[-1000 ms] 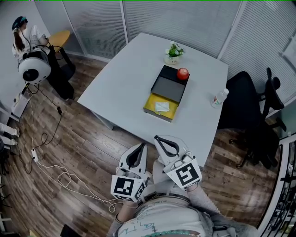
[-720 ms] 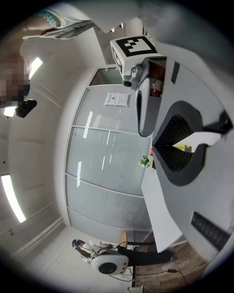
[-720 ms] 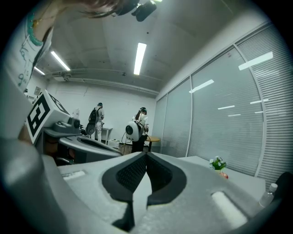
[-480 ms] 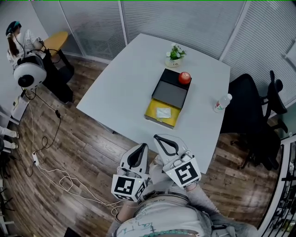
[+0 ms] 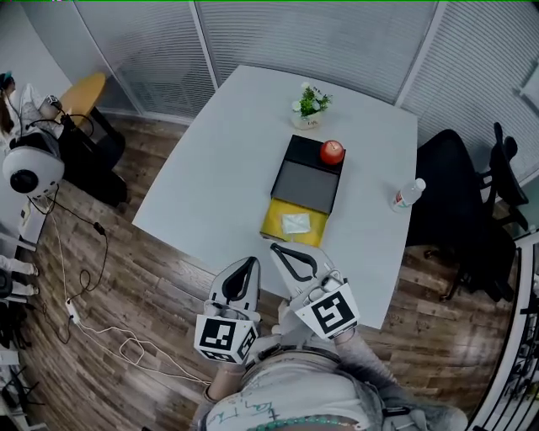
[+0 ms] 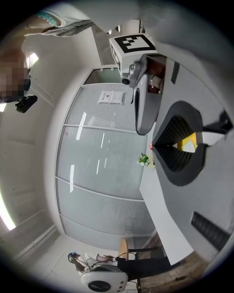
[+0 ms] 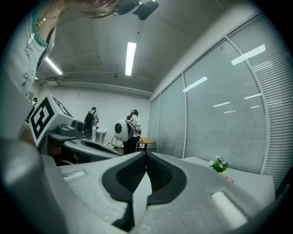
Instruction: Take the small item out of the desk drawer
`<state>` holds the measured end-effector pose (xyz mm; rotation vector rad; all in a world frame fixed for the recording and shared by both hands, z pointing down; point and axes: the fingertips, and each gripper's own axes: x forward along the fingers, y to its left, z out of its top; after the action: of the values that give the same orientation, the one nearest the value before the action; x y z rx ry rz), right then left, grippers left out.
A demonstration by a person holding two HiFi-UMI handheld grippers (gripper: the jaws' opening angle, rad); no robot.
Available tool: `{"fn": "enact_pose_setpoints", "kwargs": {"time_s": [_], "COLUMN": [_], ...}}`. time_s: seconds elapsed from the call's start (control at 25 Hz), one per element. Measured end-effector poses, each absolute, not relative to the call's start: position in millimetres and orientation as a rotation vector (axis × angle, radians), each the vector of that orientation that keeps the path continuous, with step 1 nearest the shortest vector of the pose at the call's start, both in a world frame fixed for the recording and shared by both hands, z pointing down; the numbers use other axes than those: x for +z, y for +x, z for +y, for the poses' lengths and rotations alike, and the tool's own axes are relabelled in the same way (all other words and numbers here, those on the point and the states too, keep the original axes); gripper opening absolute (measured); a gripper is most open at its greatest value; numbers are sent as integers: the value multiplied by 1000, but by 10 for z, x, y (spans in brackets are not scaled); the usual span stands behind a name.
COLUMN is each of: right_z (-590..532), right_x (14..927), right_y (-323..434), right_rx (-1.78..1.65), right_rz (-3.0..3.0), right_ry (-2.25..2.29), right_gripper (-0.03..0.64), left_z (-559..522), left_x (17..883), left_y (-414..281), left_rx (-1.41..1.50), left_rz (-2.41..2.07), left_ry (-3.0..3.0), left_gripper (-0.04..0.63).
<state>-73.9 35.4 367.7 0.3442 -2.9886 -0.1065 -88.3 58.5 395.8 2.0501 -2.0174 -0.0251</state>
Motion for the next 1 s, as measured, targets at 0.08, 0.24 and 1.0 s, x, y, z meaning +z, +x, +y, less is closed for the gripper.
{"fn": "enact_pose_setpoints", "kwargs": {"time_s": [0.08,0.24,1.0], "right_z": [243,29,-597], "right_x": [3699,3706,3701], "right_y": [-782,-821,-446], "right_rx": [-102,-90,-119], "right_rz": [-2981,-2974,-2877], "right_ry": [350,369,730], "right_gripper": [3,3,3], "left_z": [471,222,-478], "left_x": [3979,3984,4004], "left_y": [-922,-956,-738], "left_rx": [-16,0,-13], "left_rz": [-2000,-1965,-1716], "left_ry": [2053,2075,2290], "left_gripper": [-2,-2,-2]}}
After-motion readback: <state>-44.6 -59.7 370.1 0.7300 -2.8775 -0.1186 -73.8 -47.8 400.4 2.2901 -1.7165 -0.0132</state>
